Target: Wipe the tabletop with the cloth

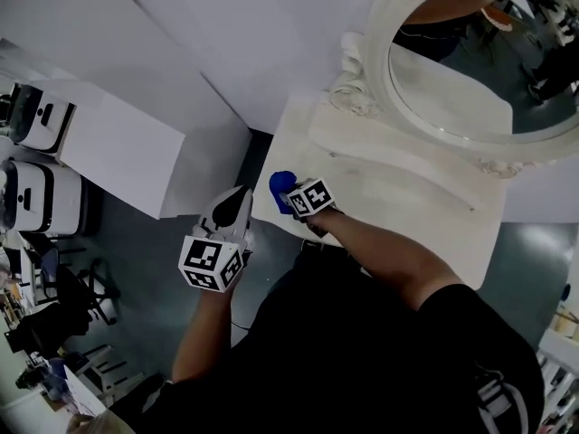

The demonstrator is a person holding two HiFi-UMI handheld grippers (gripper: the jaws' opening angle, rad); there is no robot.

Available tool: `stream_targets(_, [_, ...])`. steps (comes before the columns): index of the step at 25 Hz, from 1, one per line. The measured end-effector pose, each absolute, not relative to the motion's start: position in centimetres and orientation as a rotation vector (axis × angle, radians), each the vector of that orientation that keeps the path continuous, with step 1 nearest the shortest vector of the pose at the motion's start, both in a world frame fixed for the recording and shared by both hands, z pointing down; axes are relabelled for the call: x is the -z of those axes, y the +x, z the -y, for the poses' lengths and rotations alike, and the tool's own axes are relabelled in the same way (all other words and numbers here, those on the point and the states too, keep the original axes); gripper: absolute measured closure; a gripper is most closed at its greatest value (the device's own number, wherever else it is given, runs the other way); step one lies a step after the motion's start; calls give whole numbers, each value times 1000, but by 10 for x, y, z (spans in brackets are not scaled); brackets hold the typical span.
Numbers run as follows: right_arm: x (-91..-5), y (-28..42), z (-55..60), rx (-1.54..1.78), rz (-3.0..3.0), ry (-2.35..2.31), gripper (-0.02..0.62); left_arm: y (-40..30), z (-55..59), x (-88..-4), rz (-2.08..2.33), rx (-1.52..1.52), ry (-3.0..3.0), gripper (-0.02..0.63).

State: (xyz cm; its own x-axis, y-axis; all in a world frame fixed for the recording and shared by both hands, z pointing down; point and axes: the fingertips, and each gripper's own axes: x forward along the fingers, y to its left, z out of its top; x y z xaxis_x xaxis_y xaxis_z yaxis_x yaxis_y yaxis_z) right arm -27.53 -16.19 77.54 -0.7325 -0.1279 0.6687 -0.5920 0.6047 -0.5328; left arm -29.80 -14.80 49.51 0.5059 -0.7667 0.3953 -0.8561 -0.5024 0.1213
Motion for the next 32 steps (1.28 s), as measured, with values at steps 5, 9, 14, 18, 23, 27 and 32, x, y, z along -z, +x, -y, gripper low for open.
stream_targets(5, [-800,-307,143,-1037,2194,510,557,-320,146,-501,1380,-435,2424,594])
stream_targets(9, [-817,-310,137,-1012,2147,505,557,-330,143,-505,1383,-444,2409,594])
stream_targets(14, [-829,-300,137,-952,2116,515,557,-331,144,-509,1368,-452,2410,594])
stream_targets(18, [-836,-279,134,-909,2083,532,557,-321,147,-511,1339,-458,2430,594])
stream_targets(23, [-840,-243,123,-828,2051,552,557,-302,155,-512,1281,-465,2469,594])
stream_targets(27, [-844,-205,108,-788,2029,582,557,-281,159,-514,1224,-483,2505,594])
stream_targets(32, [-846,-148,91,-845,1989,664,557,-247,163,-514,1148,-501,2551,594])
